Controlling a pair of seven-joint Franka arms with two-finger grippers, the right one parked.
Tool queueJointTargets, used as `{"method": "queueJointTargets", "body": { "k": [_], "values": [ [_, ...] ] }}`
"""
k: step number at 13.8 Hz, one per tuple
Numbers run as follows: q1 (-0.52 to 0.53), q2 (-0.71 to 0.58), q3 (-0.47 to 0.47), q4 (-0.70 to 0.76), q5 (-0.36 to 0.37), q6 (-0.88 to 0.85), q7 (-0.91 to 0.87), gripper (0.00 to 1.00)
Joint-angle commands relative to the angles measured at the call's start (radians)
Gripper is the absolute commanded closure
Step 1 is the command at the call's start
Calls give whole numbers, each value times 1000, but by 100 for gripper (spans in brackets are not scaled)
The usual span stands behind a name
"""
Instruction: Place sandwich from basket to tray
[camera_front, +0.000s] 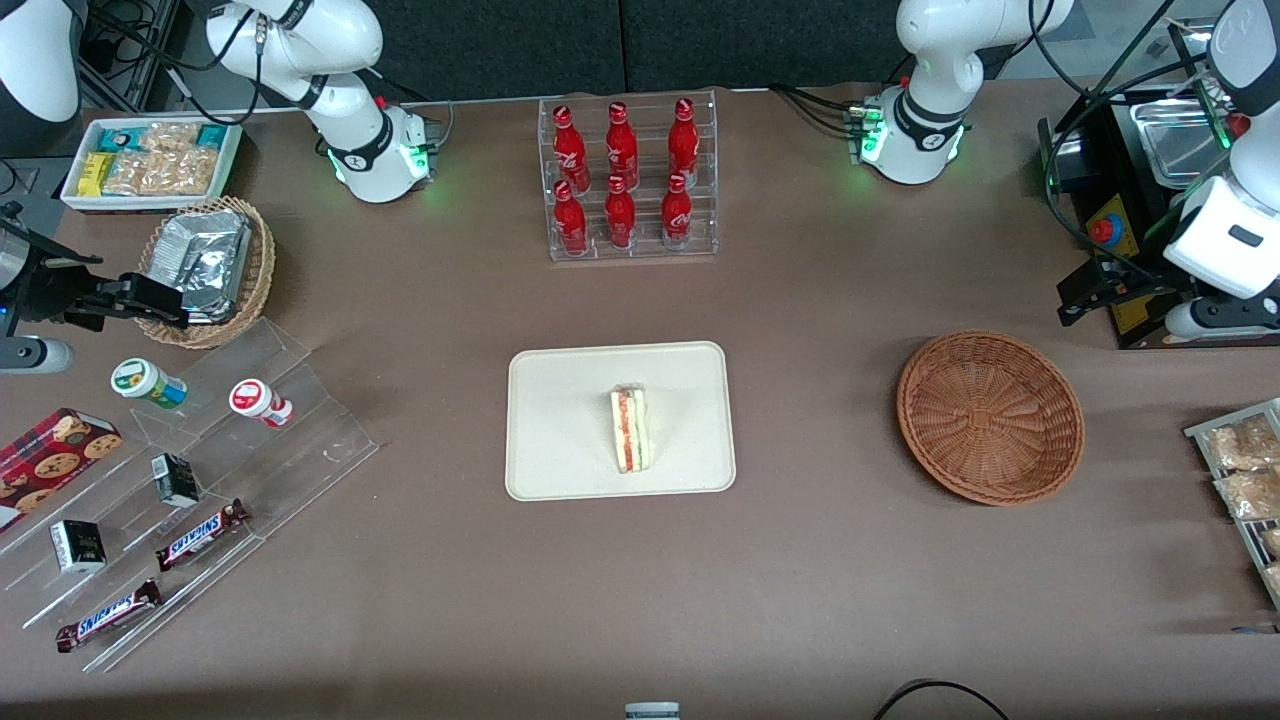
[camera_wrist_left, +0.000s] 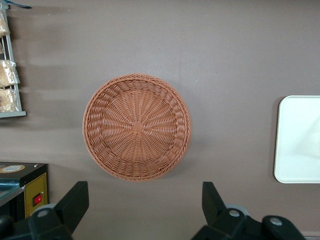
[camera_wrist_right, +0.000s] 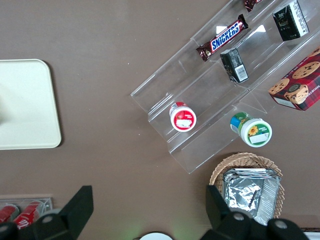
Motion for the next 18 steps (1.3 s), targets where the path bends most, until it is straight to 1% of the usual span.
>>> {"method": "queueJointTargets", "body": {
  "k": [1, 5, 6, 8, 9, 18],
  "values": [
    [0, 14, -2, 32, -4, -27, 10, 0],
    [-18, 17, 10, 32, -4, -27, 12, 0],
    [-58, 17, 59, 32, -2, -27, 10, 0],
    [-203, 17, 213, 34, -4, -27, 12, 0],
    [-227, 17, 238, 32, -4, -27, 12, 0],
    [-210, 12, 234, 41, -4, -28, 13, 0]
  ]
}}
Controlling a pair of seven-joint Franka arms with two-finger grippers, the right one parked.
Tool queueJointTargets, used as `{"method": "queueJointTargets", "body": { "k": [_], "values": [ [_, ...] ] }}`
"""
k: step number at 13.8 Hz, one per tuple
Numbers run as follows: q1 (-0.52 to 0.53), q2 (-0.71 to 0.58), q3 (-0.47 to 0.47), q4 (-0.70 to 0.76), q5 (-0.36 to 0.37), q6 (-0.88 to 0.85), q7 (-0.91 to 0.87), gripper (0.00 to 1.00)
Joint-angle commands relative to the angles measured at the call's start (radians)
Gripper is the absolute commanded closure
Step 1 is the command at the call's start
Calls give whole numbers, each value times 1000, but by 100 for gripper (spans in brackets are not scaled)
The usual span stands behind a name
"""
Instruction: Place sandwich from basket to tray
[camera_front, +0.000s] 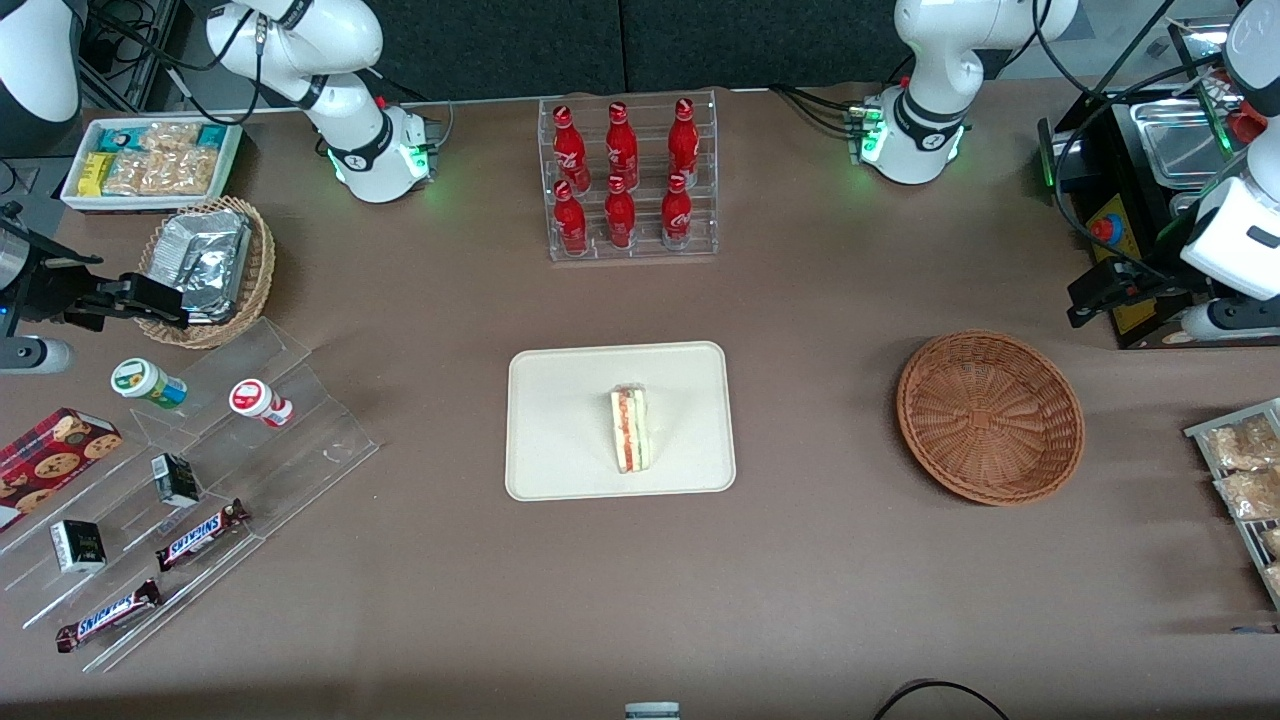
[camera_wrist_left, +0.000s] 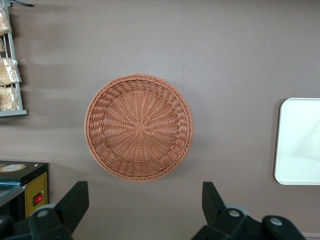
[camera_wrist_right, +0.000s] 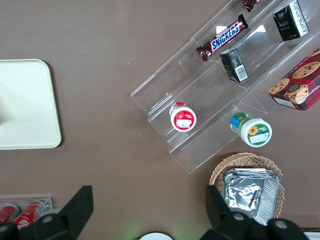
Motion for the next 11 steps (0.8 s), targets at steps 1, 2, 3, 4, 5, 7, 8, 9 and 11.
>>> {"method": "queueJointTargets", "body": {
  "k": [1, 2, 3, 4, 5, 7, 8, 9, 11],
  "values": [
    [-5, 6, 10, 57, -4, -47, 10, 0],
    [-7, 9, 12, 89, -2, -92, 13, 0],
    [-7, 9, 12, 118, -2, -136, 14, 0],
    [-7, 6, 12, 132, -2, -161, 14, 0],
    [-7, 3, 12, 136, -2, -175, 16, 0],
    [-19, 4, 9, 134, 1, -195, 13, 0],
    [-25, 3, 9, 134, 1, -199, 13, 0],
    [-28, 1, 9, 137, -1, -204, 13, 0],
    [-28, 1, 6, 148, -2, -218, 13, 0]
  ]
}}
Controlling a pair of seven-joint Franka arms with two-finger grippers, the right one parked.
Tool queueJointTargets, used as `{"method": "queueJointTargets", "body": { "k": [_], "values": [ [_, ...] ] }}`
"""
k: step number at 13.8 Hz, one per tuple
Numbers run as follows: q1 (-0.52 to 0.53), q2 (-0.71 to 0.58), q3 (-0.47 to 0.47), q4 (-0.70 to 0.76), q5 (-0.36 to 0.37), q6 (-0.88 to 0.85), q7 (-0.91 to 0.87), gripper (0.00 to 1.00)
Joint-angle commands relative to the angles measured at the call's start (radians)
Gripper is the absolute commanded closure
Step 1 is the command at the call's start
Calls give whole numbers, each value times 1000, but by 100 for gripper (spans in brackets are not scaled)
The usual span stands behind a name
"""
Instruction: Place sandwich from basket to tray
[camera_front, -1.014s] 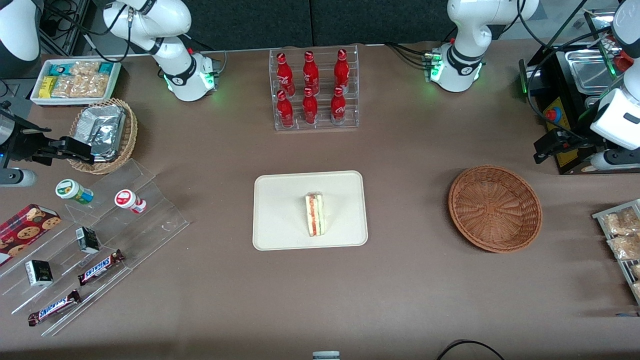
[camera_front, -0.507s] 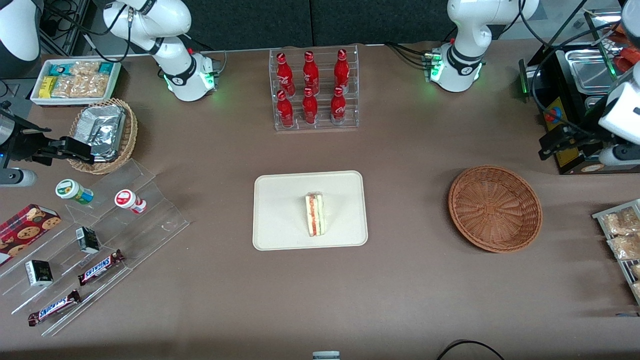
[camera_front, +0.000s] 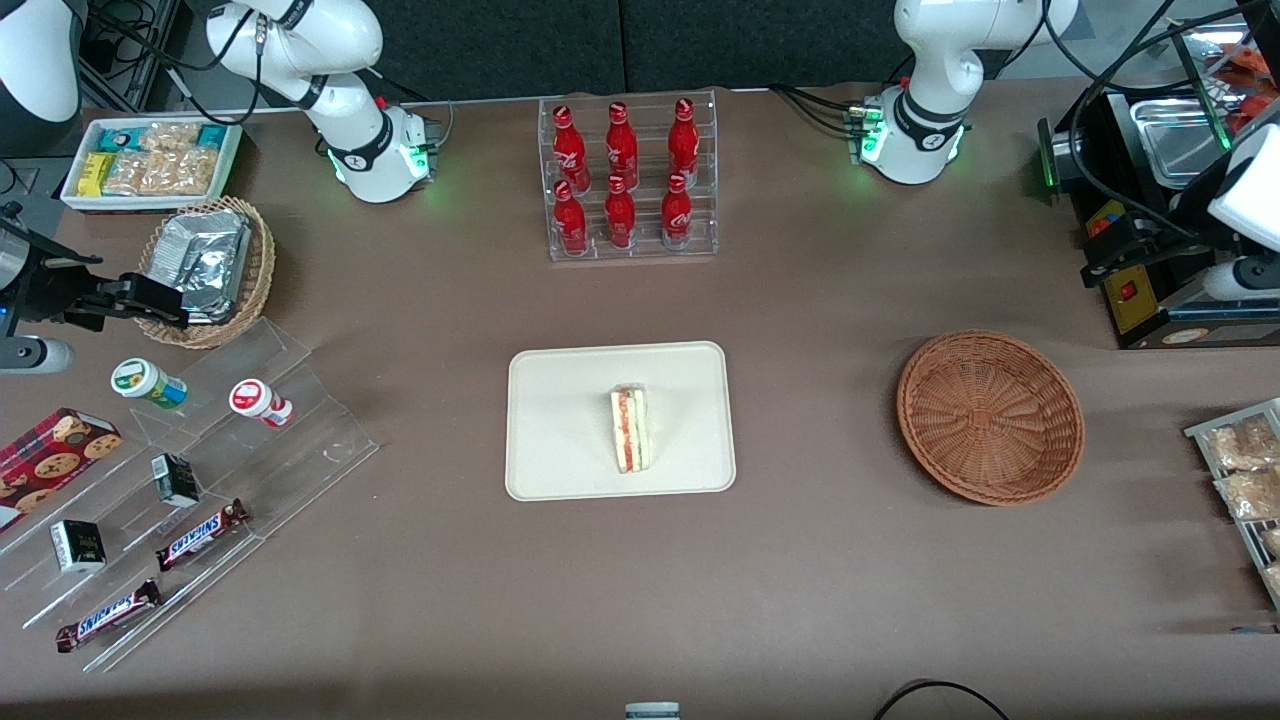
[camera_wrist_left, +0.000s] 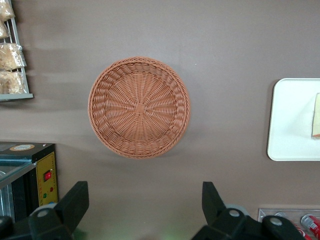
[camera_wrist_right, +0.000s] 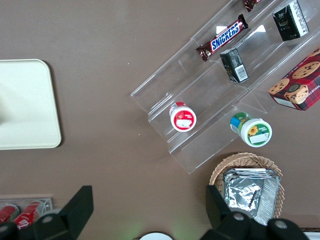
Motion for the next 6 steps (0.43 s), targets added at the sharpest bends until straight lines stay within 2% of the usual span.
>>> {"method": "queueJointTargets", "body": {
  "k": [1, 6],
  "values": [
    [-12, 3, 0, 32, -2, -33, 10, 0],
    [-12, 8, -1, 35, -2, -37, 8, 0]
  ]
}}
